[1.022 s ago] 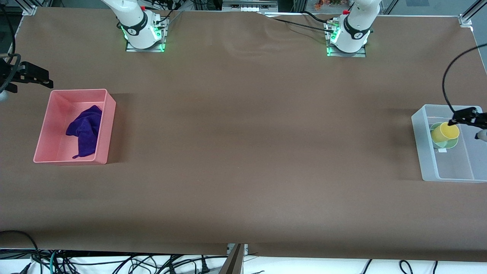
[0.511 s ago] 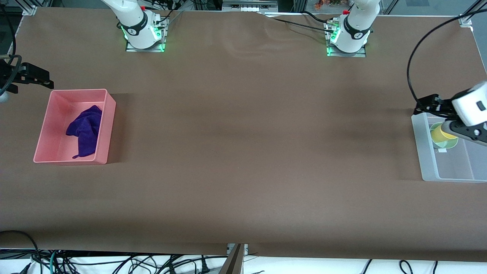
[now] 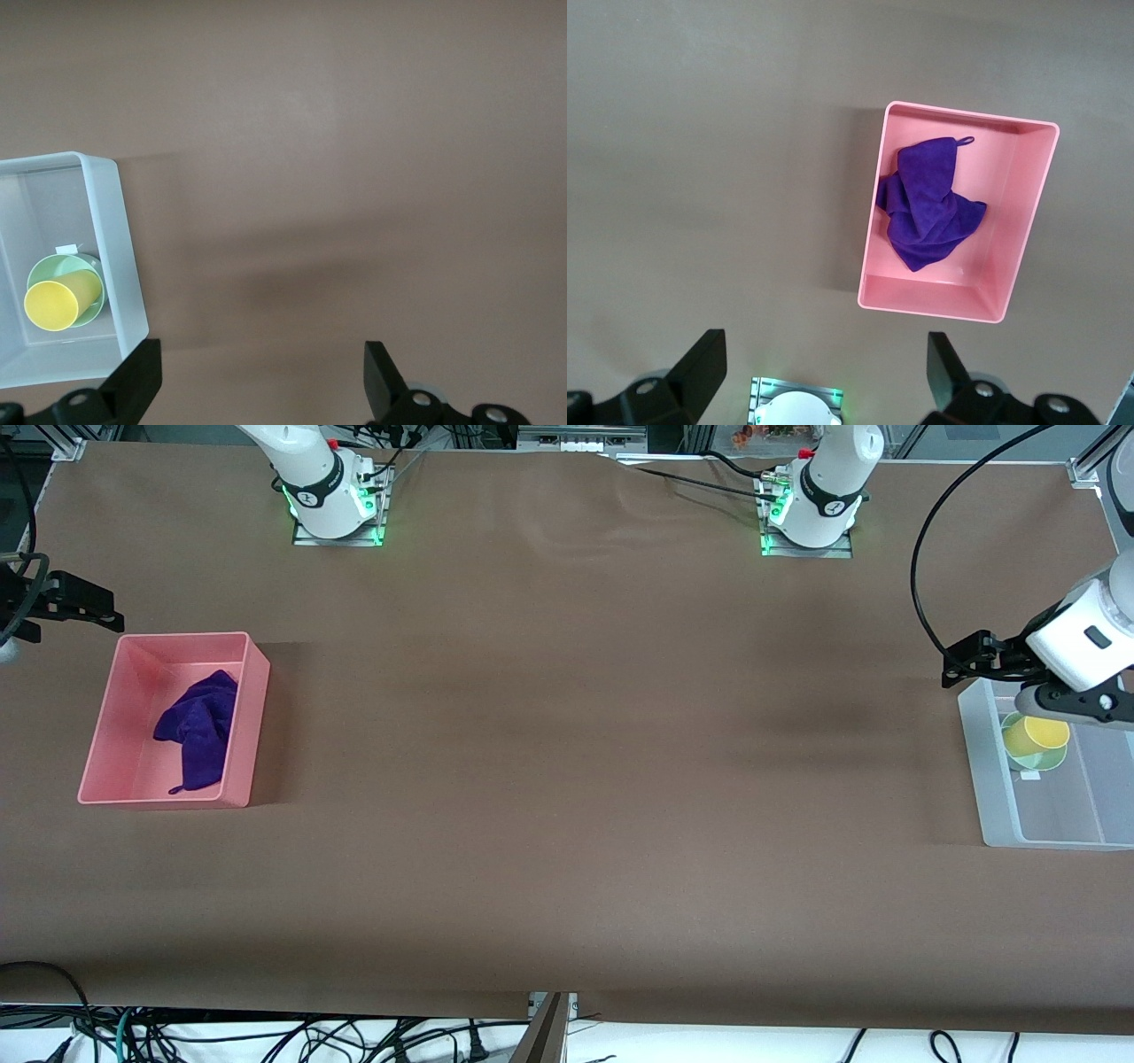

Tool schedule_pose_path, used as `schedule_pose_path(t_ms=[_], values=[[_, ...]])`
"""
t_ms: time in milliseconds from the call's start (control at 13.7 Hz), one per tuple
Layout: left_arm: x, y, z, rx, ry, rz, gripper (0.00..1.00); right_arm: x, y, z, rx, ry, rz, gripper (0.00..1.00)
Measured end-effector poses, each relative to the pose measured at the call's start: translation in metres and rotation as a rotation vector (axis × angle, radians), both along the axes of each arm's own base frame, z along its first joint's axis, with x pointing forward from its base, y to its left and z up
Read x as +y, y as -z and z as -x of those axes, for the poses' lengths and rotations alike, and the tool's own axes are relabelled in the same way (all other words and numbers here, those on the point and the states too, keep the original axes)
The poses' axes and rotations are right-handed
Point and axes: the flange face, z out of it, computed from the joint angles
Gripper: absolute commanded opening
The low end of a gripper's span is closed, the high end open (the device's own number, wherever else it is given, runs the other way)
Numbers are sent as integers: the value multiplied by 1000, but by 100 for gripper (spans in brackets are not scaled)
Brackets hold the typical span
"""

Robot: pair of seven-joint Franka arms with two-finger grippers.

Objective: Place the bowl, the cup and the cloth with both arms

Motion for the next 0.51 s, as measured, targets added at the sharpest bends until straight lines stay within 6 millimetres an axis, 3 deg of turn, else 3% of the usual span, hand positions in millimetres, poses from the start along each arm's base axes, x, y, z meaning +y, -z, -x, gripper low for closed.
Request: schedule_pose_path(t_ms=[219,511], values=[[2,2,18,-12,-16,-1,100,0,0,0,0,0,0,100],[2,4,22,-9,-19,-2,100,0,0,0,0,0,0,100]])
